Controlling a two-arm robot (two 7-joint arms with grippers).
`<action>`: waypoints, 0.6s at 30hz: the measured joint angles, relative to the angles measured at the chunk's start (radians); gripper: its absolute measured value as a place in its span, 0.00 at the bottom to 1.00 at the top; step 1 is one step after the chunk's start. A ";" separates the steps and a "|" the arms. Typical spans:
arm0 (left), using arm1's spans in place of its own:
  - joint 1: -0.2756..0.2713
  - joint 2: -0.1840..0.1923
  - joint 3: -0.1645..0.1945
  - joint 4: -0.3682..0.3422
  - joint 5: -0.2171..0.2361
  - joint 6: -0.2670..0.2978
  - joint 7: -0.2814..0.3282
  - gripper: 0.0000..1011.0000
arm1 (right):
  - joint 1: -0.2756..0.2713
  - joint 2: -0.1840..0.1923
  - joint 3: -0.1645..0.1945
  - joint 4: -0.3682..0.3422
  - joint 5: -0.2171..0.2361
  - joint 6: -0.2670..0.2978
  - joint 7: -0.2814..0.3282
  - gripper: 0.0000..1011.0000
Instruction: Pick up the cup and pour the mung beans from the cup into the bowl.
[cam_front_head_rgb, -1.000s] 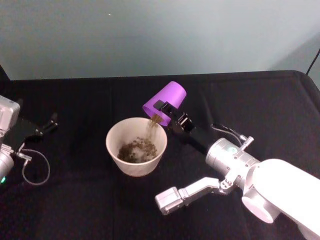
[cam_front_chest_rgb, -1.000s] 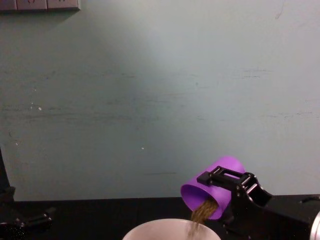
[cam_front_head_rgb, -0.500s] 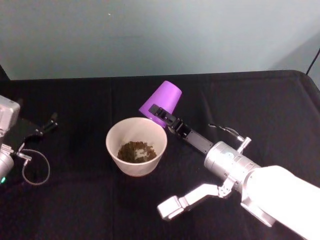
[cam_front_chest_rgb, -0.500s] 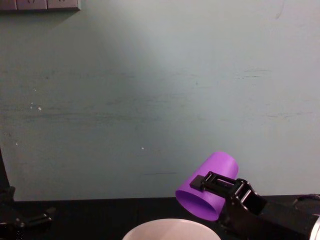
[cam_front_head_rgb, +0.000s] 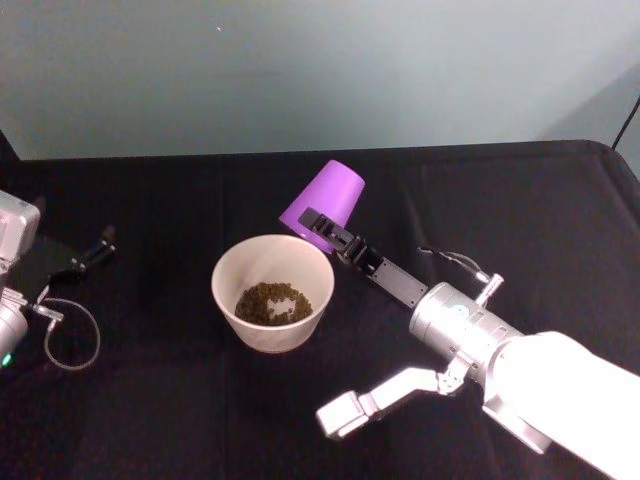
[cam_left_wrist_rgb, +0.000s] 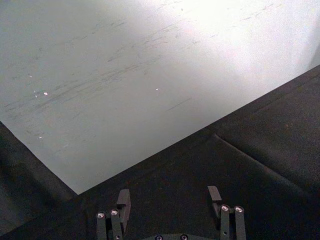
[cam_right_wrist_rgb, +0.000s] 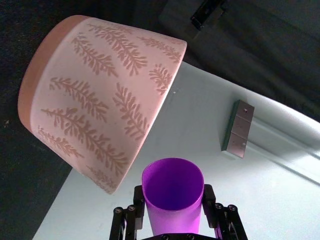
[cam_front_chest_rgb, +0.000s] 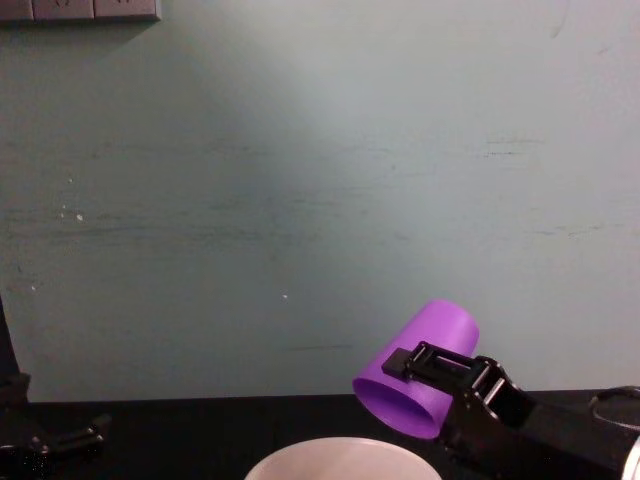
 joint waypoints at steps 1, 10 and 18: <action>0.000 0.000 0.000 0.000 0.000 0.000 0.000 0.99 | -0.001 0.000 0.001 -0.001 0.005 0.000 0.000 0.70; 0.000 0.000 0.000 0.000 0.000 0.000 0.000 0.99 | -0.034 -0.016 0.094 -0.004 0.225 -0.078 0.030 0.70; 0.000 0.000 0.000 0.000 0.000 0.000 0.000 0.99 | -0.069 -0.026 0.193 -0.015 0.410 -0.144 0.063 0.70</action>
